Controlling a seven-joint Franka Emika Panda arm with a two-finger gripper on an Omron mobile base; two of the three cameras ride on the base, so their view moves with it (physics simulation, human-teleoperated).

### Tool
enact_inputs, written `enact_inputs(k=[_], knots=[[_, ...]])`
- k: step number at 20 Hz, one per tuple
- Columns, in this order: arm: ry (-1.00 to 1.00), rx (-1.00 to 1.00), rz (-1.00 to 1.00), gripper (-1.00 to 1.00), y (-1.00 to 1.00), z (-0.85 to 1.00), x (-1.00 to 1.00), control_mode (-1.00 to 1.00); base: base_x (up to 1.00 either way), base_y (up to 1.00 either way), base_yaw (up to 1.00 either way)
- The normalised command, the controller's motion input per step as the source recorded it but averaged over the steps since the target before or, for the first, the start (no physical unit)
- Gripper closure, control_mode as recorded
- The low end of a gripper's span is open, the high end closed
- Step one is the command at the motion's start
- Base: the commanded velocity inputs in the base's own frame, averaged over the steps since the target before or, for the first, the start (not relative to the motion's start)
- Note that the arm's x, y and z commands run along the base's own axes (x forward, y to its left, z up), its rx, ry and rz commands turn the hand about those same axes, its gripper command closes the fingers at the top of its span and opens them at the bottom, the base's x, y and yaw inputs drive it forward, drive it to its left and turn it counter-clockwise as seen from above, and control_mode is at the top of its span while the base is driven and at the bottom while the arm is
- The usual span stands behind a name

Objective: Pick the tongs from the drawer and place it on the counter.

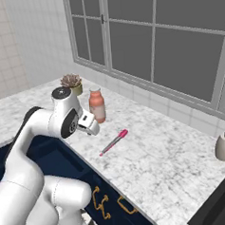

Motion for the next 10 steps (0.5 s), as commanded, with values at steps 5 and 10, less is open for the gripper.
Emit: enact_inputs(k=[5,10], knots=[[0.00,0.03,0.11,-1.00,-0.60,0.87,-0.40,-1.00,0.00,0.00,0.00],[0.00,0.20,0.13,-1.00,-0.59,0.61,0.21,-1.00,0.00,0.00,0.00]])
